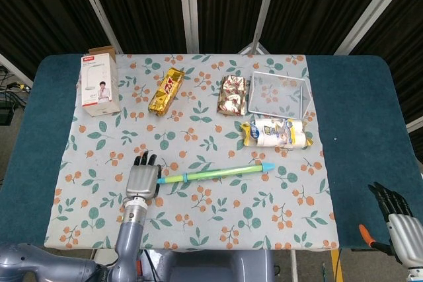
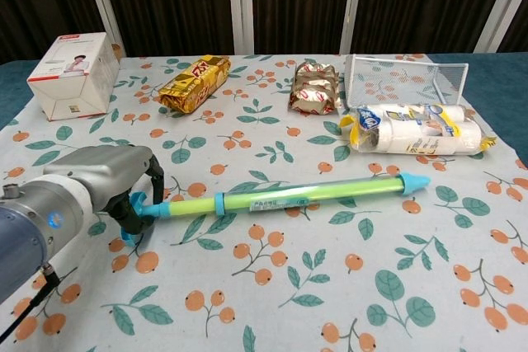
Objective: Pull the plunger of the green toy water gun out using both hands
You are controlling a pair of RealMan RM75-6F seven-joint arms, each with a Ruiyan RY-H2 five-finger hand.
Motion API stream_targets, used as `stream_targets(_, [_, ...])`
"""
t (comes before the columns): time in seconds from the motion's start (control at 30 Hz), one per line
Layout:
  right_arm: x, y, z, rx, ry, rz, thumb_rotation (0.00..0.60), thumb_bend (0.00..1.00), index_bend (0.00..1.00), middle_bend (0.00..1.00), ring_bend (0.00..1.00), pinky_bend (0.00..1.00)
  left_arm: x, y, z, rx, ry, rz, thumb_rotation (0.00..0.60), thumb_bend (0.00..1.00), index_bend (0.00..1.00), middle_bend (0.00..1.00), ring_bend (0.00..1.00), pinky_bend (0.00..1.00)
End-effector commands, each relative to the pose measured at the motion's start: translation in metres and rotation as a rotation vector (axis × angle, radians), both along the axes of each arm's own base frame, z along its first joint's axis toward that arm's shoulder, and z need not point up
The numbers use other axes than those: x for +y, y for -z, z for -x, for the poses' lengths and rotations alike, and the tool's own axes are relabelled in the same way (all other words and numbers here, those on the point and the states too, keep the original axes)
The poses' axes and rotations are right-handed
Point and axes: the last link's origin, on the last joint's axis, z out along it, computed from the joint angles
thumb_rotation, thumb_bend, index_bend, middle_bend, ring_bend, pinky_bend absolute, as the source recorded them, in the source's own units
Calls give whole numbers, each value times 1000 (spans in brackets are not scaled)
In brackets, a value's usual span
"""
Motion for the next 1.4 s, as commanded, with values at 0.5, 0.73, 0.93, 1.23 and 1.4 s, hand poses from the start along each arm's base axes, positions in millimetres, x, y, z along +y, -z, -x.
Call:
stream_targets(0.5, [-10, 9, -15, -47, -15, -39, 600, 387, 0, 0, 0, 0, 10, -51, 31, 20, 39, -32, 600, 637, 576, 140, 0, 112])
stream_targets(0.73, [-43, 34, -66, -57, -152, -113, 600, 388, 0, 0, 0, 0, 11, -56, 34, 30, 62, -25, 600, 636, 578, 142, 0, 111])
stream_targets(0.93, [-75, 68, -118, -113, -203, -215, 600, 387, 0, 0, 0, 0, 12, -55, 30, 22, 80, -22, 600, 636, 578, 143, 0, 110])
stream_targets(1.23, [-111, 116, -164, -102, -203, -296, 600, 387, 0, 0, 0, 0, 16, -51, 31, 17, 82, -12, 600, 636, 578, 143, 0, 110])
stream_targets(1.4, [-127, 150, -175, -31, -173, -311, 600, 387, 0, 0, 0, 0, 17, -49, 34, 19, 83, 0, 600, 636, 579, 143, 0, 110])
